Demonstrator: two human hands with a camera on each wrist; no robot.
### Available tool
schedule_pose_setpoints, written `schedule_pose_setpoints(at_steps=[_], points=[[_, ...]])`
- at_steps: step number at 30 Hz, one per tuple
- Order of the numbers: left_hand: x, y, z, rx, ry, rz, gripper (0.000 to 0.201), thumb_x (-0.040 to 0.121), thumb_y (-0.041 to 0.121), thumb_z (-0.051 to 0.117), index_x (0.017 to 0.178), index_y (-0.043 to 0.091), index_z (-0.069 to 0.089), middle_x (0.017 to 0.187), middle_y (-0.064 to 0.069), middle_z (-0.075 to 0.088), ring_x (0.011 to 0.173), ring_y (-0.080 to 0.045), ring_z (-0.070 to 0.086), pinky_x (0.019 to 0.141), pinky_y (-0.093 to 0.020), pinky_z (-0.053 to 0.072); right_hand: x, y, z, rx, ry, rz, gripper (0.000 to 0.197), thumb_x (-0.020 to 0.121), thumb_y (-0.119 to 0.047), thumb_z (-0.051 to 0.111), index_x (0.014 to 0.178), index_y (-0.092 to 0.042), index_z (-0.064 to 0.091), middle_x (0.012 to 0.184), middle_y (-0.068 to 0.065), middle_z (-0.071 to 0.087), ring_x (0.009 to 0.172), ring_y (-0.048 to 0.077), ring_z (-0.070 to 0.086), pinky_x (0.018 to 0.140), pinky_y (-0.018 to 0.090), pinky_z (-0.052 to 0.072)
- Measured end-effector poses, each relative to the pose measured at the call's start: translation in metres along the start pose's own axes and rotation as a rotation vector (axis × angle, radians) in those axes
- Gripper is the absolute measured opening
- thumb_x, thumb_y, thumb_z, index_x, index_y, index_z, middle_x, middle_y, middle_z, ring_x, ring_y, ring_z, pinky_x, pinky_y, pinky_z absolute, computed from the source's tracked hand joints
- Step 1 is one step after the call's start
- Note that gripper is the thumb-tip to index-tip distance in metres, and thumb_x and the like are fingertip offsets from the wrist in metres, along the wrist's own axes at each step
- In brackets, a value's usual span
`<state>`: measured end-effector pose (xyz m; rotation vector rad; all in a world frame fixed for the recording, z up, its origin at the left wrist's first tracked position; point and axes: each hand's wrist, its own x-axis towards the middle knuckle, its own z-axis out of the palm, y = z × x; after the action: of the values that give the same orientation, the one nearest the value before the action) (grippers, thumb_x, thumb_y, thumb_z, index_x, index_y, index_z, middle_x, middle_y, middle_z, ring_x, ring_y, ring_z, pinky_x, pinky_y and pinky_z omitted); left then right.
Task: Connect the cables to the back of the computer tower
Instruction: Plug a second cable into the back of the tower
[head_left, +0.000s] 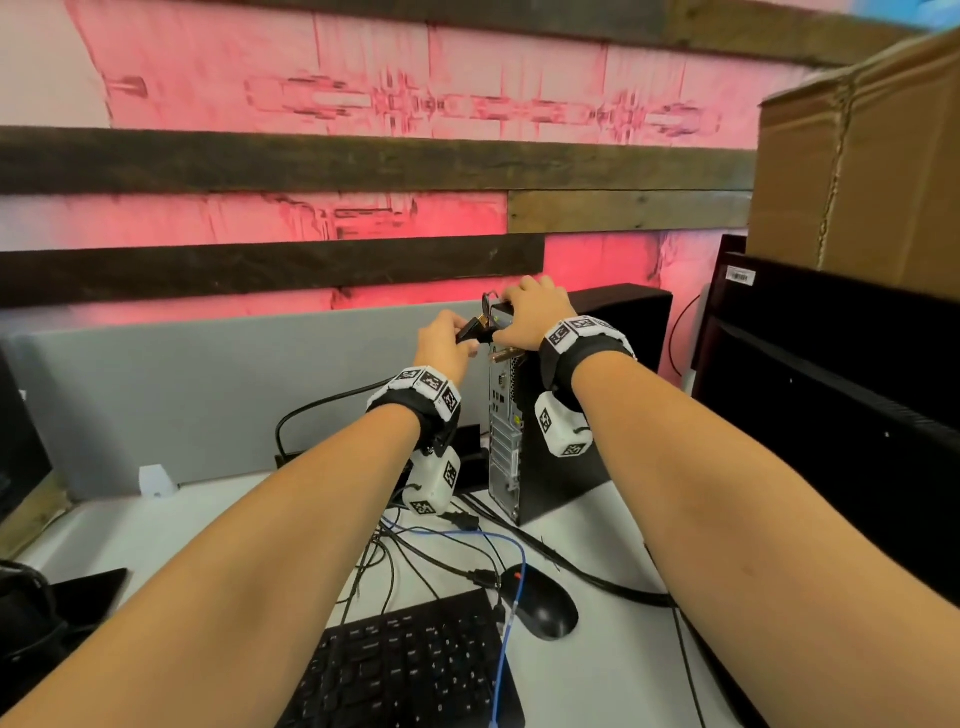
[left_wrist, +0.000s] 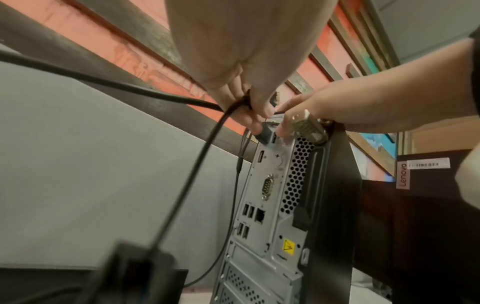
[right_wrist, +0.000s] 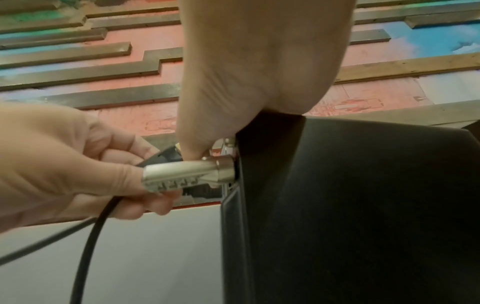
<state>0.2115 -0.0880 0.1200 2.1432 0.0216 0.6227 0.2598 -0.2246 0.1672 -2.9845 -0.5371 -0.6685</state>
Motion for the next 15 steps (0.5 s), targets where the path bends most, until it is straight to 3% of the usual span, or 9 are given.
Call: schedule_pose_setpoints(at_steps=[2,4,8,11,15], points=[[0.002,-0.001,0.001,-0.023,-0.018,0.039,0.017,0.089,0.006,0.060,0.100,0.009,0.047,0.104,-0.015,0.067,0.088,-0.026,0.070,0.084,-0.040,0.055,0.004,0.000,0.003,0.034,-0.007,0.001,0.057,0.077,-0.043,0.062,0.128,-0.019,0.052,0.125,0.007,0.058,0.117,0.030,0.050,0.099,0.039,0.036],[0.004,-0.003,0.003,-0.002,-0.002,0.094,0.017,0.090,0.005,0.056,0.092,0.011,0.040,0.096,-0.015,0.064,0.078,-0.028,0.070,0.077,-0.043,0.057,0.004,0.000,0.003,0.094,-0.036,0.010,0.053,0.077,-0.041,0.062,0.125,-0.019,0.052,0.117,0.007,0.063,0.109,0.029,0.058,0.089,0.035,0.042],[0.008,-0.007,0.009,0.045,0.049,0.159,0.004,0.093,0.005,0.049,0.093,0.009,0.048,0.096,-0.006,0.046,0.066,-0.003,0.054,0.066,-0.025,0.048,0.003,0.000,0.001,0.161,-0.036,-0.026,0.043,0.084,-0.037,0.056,0.118,-0.011,0.055,0.108,0.012,0.065,0.098,0.032,0.061,0.075,0.034,0.047],[0.006,-0.008,0.014,0.155,0.057,0.213,0.019,0.095,0.008,0.049,0.109,0.000,0.058,0.103,-0.009,0.045,0.087,-0.014,0.044,0.080,-0.027,0.040,0.002,0.002,0.000,0.193,-0.030,-0.061,0.032,0.090,-0.030,0.047,0.108,-0.006,0.057,0.101,0.017,0.066,0.089,0.034,0.062,0.069,0.033,0.044],[0.004,-0.006,0.015,0.179,0.055,0.225,0.024,0.095,0.009,0.051,0.113,-0.001,0.062,0.112,-0.019,0.056,0.103,-0.030,0.055,0.088,-0.030,0.041,0.001,0.005,0.001,0.214,-0.016,-0.068,0.032,0.092,-0.026,0.039,0.105,-0.004,0.059,0.100,0.021,0.066,0.082,0.033,0.059,0.067,0.032,0.040]])
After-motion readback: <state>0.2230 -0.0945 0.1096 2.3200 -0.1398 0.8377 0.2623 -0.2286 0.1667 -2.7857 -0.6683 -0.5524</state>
